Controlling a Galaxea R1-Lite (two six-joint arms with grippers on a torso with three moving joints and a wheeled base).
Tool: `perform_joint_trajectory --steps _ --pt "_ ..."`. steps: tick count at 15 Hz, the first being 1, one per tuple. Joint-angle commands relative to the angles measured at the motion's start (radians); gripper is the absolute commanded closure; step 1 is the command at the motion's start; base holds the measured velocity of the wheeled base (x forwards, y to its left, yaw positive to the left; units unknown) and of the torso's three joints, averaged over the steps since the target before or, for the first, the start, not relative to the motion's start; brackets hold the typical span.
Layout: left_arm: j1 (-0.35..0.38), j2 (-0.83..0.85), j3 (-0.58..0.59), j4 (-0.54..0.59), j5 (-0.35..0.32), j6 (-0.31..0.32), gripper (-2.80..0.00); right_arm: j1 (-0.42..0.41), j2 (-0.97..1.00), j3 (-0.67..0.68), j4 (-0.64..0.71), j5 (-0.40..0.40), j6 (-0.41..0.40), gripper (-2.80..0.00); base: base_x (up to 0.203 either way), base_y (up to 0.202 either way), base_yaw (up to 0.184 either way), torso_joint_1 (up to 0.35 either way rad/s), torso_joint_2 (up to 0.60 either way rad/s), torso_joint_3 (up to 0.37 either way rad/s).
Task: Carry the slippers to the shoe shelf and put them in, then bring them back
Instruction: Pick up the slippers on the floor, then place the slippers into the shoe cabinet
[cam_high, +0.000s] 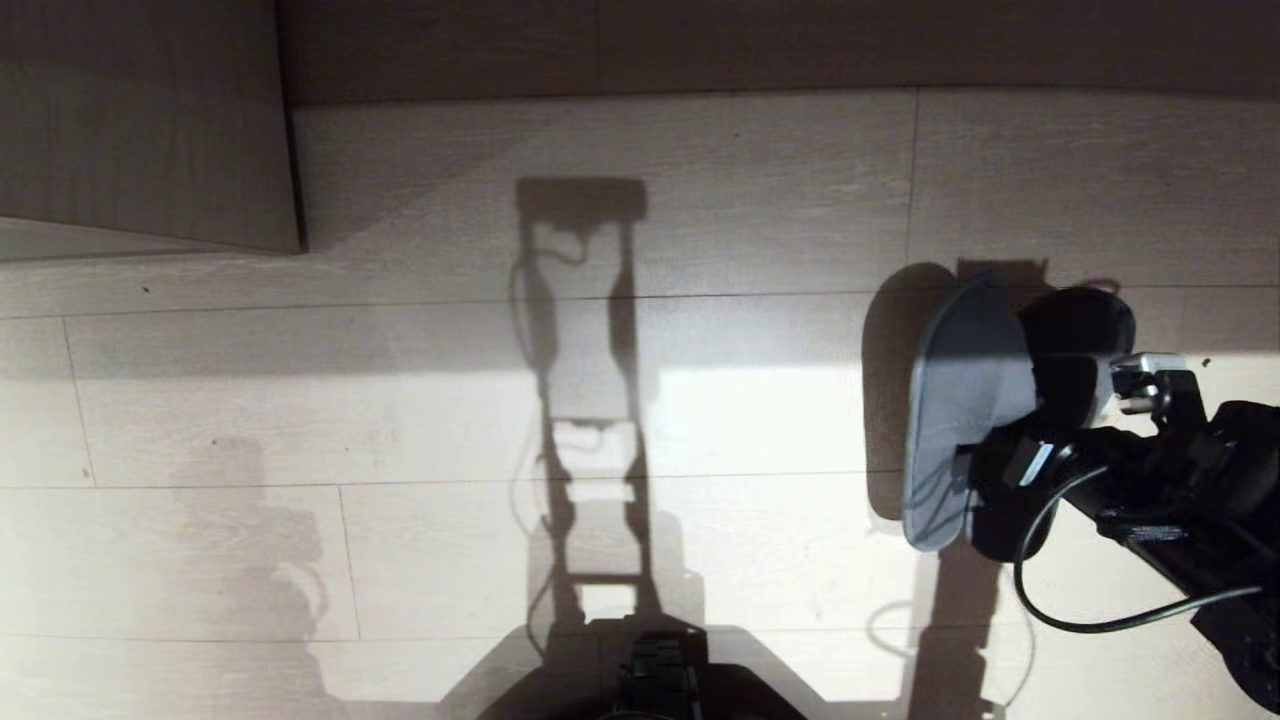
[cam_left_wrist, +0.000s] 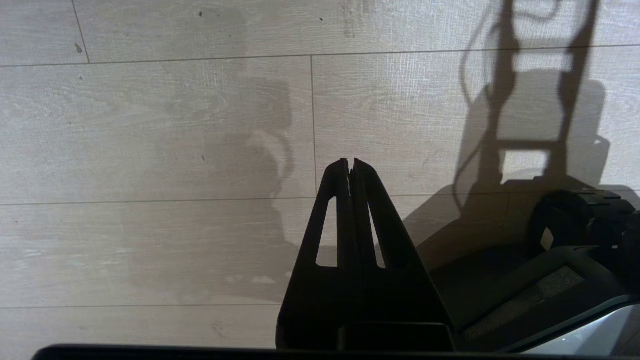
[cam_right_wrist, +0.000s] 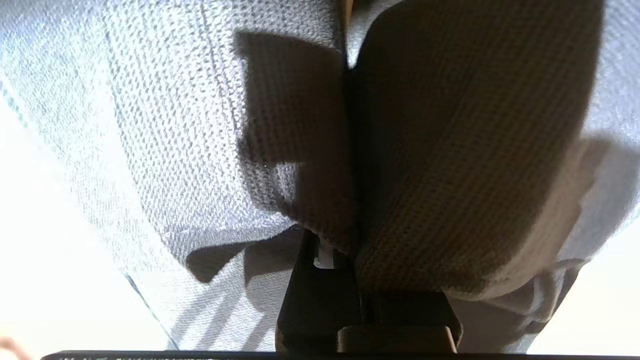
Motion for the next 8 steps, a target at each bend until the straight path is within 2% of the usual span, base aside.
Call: perform_joint_trajectory --steps 1,3,8 --pt "0.000 -0.002 0.001 0.000 0.000 -0.001 0.00 0.000 -0.116 0.041 0.023 0.002 0.005 0.00 0.000 0.000 0.000 0.000 0.00 0.000" --pt "0.000 -0.001 0.000 0.000 0.000 -0.001 0.00 0.000 -0.212 0.071 0.092 0.004 0.024 0.00 0.000 0.000 0.000 0.000 0.00 0.000" --pt "0.000 -0.002 0.001 0.000 0.000 0.000 0.00 0.000 -0.540 0.164 0.369 0.040 0.039 0.00 0.000 0.000 0.000 0.000 0.00 0.000"
